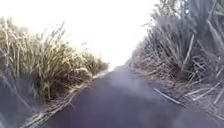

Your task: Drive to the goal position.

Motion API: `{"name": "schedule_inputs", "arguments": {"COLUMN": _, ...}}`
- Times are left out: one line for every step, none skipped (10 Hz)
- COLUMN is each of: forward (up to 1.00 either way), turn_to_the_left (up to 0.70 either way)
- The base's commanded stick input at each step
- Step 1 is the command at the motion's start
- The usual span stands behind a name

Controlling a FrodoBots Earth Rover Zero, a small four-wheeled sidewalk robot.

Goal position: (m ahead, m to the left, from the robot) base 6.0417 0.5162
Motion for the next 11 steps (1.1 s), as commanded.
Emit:
{"name": "schedule_inputs", "arguments": {"forward": 0.85, "turn_to_the_left": 0.00}}
{"name": "schedule_inputs", "arguments": {"forward": 0.85, "turn_to_the_left": 0.00}}
{"name": "schedule_inputs", "arguments": {"forward": 0.85, "turn_to_the_left": 0.00}}
{"name": "schedule_inputs", "arguments": {"forward": 0.85, "turn_to_the_left": -0.01}}
{"name": "schedule_inputs", "arguments": {"forward": 0.85, "turn_to_the_left": -0.13}}
{"name": "schedule_inputs", "arguments": {"forward": 0.85, "turn_to_the_left": -0.25}}
{"name": "schedule_inputs", "arguments": {"forward": 0.85, "turn_to_the_left": -0.34}}
{"name": "schedule_inputs", "arguments": {"forward": 0.85, "turn_to_the_left": -0.34}}
{"name": "schedule_inputs", "arguments": {"forward": 0.85, "turn_to_the_left": -0.34}}
{"name": "schedule_inputs", "arguments": {"forward": 0.85, "turn_to_the_left": -0.30}}
{"name": "schedule_inputs", "arguments": {"forward": 0.85, "turn_to_the_left": -0.18}}
